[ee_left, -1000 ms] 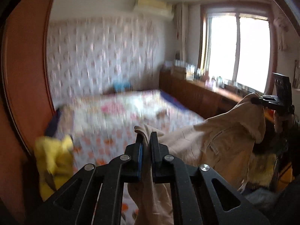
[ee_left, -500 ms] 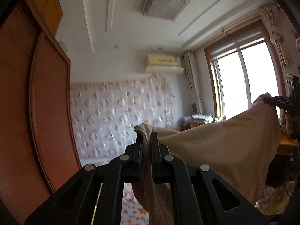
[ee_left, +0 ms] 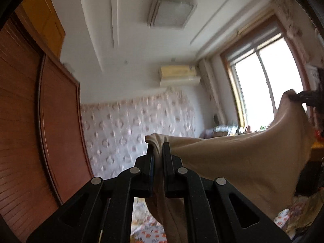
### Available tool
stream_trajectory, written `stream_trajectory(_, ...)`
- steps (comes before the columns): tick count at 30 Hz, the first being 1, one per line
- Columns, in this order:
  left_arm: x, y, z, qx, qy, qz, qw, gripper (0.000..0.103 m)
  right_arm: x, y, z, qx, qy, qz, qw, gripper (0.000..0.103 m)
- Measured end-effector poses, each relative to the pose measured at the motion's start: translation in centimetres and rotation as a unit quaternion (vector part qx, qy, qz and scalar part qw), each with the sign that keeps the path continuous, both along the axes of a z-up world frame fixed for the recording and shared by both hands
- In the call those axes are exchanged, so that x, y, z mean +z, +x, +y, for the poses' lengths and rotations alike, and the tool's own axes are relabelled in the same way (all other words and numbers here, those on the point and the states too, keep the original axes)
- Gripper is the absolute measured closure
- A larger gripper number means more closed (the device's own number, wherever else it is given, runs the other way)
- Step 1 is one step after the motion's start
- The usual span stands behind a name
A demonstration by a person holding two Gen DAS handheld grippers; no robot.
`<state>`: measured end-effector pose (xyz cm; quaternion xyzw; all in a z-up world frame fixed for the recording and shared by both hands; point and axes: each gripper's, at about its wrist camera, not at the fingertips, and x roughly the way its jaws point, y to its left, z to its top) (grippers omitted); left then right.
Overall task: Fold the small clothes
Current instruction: 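Grasp the shirt with both tools and raise it high off the bed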
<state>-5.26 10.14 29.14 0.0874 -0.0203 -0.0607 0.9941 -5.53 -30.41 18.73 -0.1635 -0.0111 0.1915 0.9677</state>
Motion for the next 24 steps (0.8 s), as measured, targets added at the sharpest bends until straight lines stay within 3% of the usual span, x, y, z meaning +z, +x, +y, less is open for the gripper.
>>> stream_trajectory(3,-0.4,2.3,0.1,-0.002,-0.013,0.023,0.9996,0.095,-1.1,0.1,0.9,-0.019,-0.019,0.019,0.999,0.095)
stream_trajectory(11,1.5,-3.0,-0.7,-0.02,-0.015,-0.024,0.9994,0.095,2.4,-3.9,0.1,-0.009,-0.008,0.002,1.0,0.095)
stream_trajectory(16,2.9,-3.8,-0.5,-0.017,-0.012,-0.044,0.9988,0.095,4.5,-6.4,-0.8,-0.01,0.002,-0.014,1.0,0.095)
stream_trajectory(20,3.0,-1.4,-0.5,-0.006,-0.007,-0.028,0.9996,0.095,5.6,-5.5,-0.2,-0.015,-0.004,-0.008,1.0,0.095)
stream_trajectory(24,0.6,3.2,0.1,0.005,-0.001,0.008,1.0,0.095,3.3,-2.1,1.0,-0.03,-0.025,0.021,0.999,0.095)
